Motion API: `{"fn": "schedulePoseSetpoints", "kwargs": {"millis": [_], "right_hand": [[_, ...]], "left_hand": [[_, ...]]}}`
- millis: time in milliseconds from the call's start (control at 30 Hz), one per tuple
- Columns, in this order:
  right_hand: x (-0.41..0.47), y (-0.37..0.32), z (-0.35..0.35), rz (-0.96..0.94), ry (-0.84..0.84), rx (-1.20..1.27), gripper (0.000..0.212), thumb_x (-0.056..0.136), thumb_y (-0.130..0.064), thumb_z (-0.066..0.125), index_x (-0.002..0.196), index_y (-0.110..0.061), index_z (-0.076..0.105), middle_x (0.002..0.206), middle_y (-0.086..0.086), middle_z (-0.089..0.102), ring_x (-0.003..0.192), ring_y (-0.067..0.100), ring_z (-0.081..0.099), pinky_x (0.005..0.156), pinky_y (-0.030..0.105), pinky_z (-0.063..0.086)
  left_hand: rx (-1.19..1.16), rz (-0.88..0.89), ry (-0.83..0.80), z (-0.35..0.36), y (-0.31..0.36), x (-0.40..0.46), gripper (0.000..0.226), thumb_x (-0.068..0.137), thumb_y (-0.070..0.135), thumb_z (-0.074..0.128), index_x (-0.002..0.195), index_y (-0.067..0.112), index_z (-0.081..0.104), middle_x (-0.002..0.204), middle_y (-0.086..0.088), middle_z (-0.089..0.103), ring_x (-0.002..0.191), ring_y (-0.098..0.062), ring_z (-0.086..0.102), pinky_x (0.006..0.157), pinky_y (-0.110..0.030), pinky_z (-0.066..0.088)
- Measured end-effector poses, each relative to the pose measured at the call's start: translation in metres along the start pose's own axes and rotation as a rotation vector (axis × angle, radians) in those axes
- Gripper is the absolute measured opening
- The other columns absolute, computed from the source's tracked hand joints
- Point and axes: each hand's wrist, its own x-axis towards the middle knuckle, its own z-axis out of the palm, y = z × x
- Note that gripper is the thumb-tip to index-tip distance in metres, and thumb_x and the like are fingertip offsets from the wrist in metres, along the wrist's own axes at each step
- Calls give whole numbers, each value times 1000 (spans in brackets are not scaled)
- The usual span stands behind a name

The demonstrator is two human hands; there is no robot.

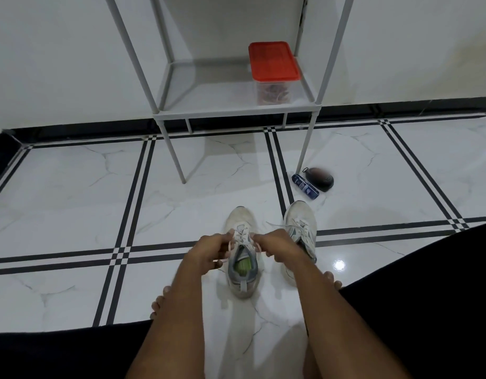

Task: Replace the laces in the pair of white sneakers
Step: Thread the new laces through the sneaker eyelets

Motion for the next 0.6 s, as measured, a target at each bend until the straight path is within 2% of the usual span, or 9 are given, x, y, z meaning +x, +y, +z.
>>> {"fn": "schedulePoseSetpoints", "kwargs": {"millis": [67, 133, 200, 233, 267, 333, 433, 533, 600], "right_hand": [[-5, -17, -8, -12, -142, 254, 34, 83, -39, 87, 95, -8, 84, 90, 3, 76, 69, 14, 58, 67, 32, 51], [-7, -28, -13, -68, -228, 304, 27, 82, -30, 91, 100, -11, 85, 93, 4, 77, 76, 15, 60, 79, 39, 58], [-7, -31, -10, -96, -191, 265, 27, 79, -35, 93, 98, -17, 85, 95, 5, 80, 83, 20, 66, 82, 44, 61], [-6, -30, -7, -103, -168, 267, 29, 79, -39, 93, 97, -19, 85, 97, 5, 81, 87, 21, 69, 82, 46, 62], [-4, -27, -2, -110, -152, 297, 30, 81, -42, 91, 97, -18, 84, 99, 5, 81, 91, 21, 70, 80, 46, 63], [-4, -22, 7, -109, -130, 378, 28, 89, -46, 84, 98, -19, 81, 99, 0, 81, 94, 18, 68, 76, 39, 58], [-5, -18, 19, -91, -49, 433, 27, 95, -51, 77, 97, -23, 75, 97, -4, 80, 89, 14, 69, 75, 30, 52], [-5, -17, 26, -124, 70, 450, 24, 96, -40, 79, 96, -16, 77, 86, -2, 79, 70, 8, 67, 60, 19, 48], [-4, -18, 26, -136, 90, 453, 15, 96, -26, 79, 100, -11, 79, 83, -2, 76, 64, 7, 63, 52, 15, 47]], "left_hand": [[-86, 37, -136, -4, 12, -5, 16, 95, 25, 74, 100, 11, 79, 83, 0, 71, 64, -11, 55, 55, -24, 39], [-26, 98, -165, -5, 19, -8, 16, 95, 14, 72, 106, 8, 81, 89, -3, 73, 72, -13, 60, 62, -28, 46], [-18, 143, -141, -2, 18, -5, 16, 94, 15, 74, 108, 10, 81, 97, -4, 77, 88, -20, 67, 86, -41, 58], [-29, 163, -128, 0, 15, -3, 16, 95, 18, 74, 109, 12, 80, 101, -4, 79, 96, -23, 69, 98, -46, 56], [-47, 179, -120, 3, 13, -3, 17, 95, 22, 74, 109, 14, 80, 104, -3, 79, 102, -24, 69, 101, -47, 54], [-103, 202, -104, 9, 7, -2, 19, 96, 30, 74, 109, 17, 79, 104, -1, 79, 98, -21, 67, 92, -42, 52], [-130, 266, 1, 20, 2, 1, 24, 92, 40, 79, 101, 18, 79, 93, 2, 79, 79, -15, 61, 76, -32, 48], [-109, 343, 146, 30, -1, 3, 27, 86, 38, 85, 92, 12, 80, 78, 5, 76, 58, -4, 60, 62, -23, 46], [-99, 365, 173, 32, -2, 5, 20, 88, 31, 85, 92, 11, 81, 79, 3, 77, 60, -4, 62, 60, -21, 47]]}}
